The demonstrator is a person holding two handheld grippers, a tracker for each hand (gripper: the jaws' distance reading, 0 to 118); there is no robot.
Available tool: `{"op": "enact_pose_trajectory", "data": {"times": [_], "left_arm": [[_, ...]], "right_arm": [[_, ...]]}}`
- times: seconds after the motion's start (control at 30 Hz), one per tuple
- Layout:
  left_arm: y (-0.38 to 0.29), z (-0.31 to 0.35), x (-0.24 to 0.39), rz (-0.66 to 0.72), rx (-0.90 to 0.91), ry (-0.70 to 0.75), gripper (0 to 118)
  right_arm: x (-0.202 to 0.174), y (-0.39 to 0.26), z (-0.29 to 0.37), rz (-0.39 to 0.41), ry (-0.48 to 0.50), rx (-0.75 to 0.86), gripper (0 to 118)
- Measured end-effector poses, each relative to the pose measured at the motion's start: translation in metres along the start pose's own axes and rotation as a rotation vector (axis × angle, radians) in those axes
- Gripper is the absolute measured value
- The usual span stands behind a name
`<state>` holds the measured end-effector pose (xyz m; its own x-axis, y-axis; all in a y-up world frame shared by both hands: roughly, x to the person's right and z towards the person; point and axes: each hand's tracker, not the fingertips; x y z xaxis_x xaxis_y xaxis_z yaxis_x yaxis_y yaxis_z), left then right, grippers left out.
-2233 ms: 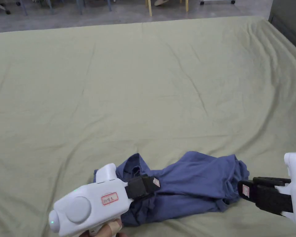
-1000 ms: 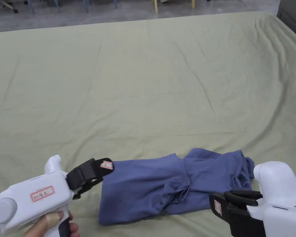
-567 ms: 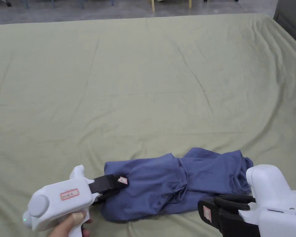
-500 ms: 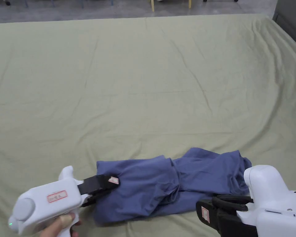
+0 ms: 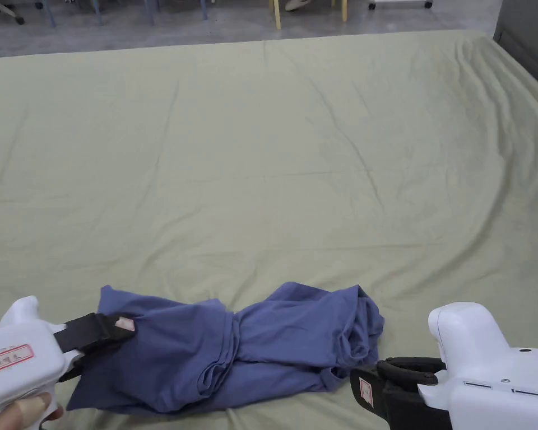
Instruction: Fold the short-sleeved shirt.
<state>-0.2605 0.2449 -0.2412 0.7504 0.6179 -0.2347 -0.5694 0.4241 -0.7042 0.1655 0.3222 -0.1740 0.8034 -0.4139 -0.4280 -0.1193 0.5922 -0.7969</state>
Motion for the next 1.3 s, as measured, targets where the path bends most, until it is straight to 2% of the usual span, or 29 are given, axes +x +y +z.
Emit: {"op": "enact_pose_trajectory", "data": {"times": [0.13, 0.23, 0.3, 0.43, 0.47, 0.5, 0.53, 0.57, 0.63, 0.67, 0.73, 0.77, 0.8, 0.83, 0.87, 0.9, 1.03, 1.13, 1.23, 1.3], "left_arm": [[-0.031, -0.015, 0.079, -0.03, -0.012, -0.137, 26], [-0.054, -0.06, 0.12, -0.069, -0.07, -0.188, 26], [-0.071, -0.097, 0.145, -0.116, -0.136, -0.154, 26], [-0.112, -0.176, 0.152, -0.235, -0.189, 0.058, 26], [-0.116, -0.189, 0.144, -0.174, -0.214, 0.088, 27], [-0.12, -0.189, 0.14, -0.109, -0.189, 0.026, 30], [-0.116, -0.179, 0.14, -0.062, -0.139, -0.048, 43], [-0.111, -0.172, 0.142, -0.033, -0.143, -0.088, 62], [-0.1, -0.147, 0.15, -0.009, -0.21, -0.214, 117], [-0.095, -0.131, 0.15, -0.041, -0.222, -0.239, 118], [-0.085, -0.087, 0.151, -0.099, -0.063, -0.261, 110], [-0.083, -0.072, 0.15, -0.126, 0.017, -0.22, 100], [-0.081, -0.065, 0.151, -0.179, 0.048, -0.104, 76], [-0.08, -0.065, 0.151, -0.249, 0.034, 0.008, 12], [-0.082, -0.071, 0.15, -0.302, 0.043, 0.08, 1], [-0.09, -0.077, 0.149, -0.338, 0.071, 0.14, 1], [-0.123, -0.131, 0.159, -0.324, -0.156, -0.016, 1], [-0.165, -0.183, 0.188, -0.461, -0.292, 0.023, 1], [-0.188, -0.214, 0.21, -0.444, -0.318, 0.022, 1], [-0.196, -0.227, 0.22, -0.421, -0.357, -0.035, 1]], "right_arm": [[0.003, 0.004, 0.012, 0.004, -0.036, 0.033, 2], [0.01, 0.006, 0.022, -0.027, -0.096, 0.072, 2], [0.016, 0.005, 0.028, -0.052, -0.124, 0.082, 2], [0.029, 0.001, 0.04, -0.085, -0.159, 0.085, 2], [0.031, -0.001, 0.043, -0.087, -0.17, 0.083, 2], [0.033, -0.003, 0.044, -0.087, -0.174, 0.081, 2], [0.036, -0.004, 0.045, -0.089, -0.176, 0.077, 2], [0.038, -0.006, 0.045, -0.093, -0.178, 0.073, 2], [0.043, -0.01, 0.044, -0.108, -0.168, 0.072, 2], [0.045, -0.011, 0.043, -0.114, -0.161, 0.073, 2], [0.051, -0.012, 0.043, -0.131, -0.145, 0.082, 2], [0.052, -0.012, 0.043, -0.137, -0.138, 0.089, 2], [0.054, -0.012, 0.045, -0.143, -0.132, 0.095, 2], [0.056, -0.012, 0.046, -0.15, -0.13, 0.103, 2], [0.058, -0.012, 0.047, -0.155, -0.132, 0.108, 2], [0.059, -0.012, 0.048, -0.158, -0.136, 0.113, 2], [0.065, -0.013, 0.057, -0.171, -0.162, 0.13, 2], [0.069, -0.015, 0.068, -0.183, -0.185, 0.141, 2], [0.074, -0.017, 0.08, -0.191, -0.225, 0.154, 2], [0.077, -0.018, 0.088, -0.196, -0.243, 0.162, 2]]}}
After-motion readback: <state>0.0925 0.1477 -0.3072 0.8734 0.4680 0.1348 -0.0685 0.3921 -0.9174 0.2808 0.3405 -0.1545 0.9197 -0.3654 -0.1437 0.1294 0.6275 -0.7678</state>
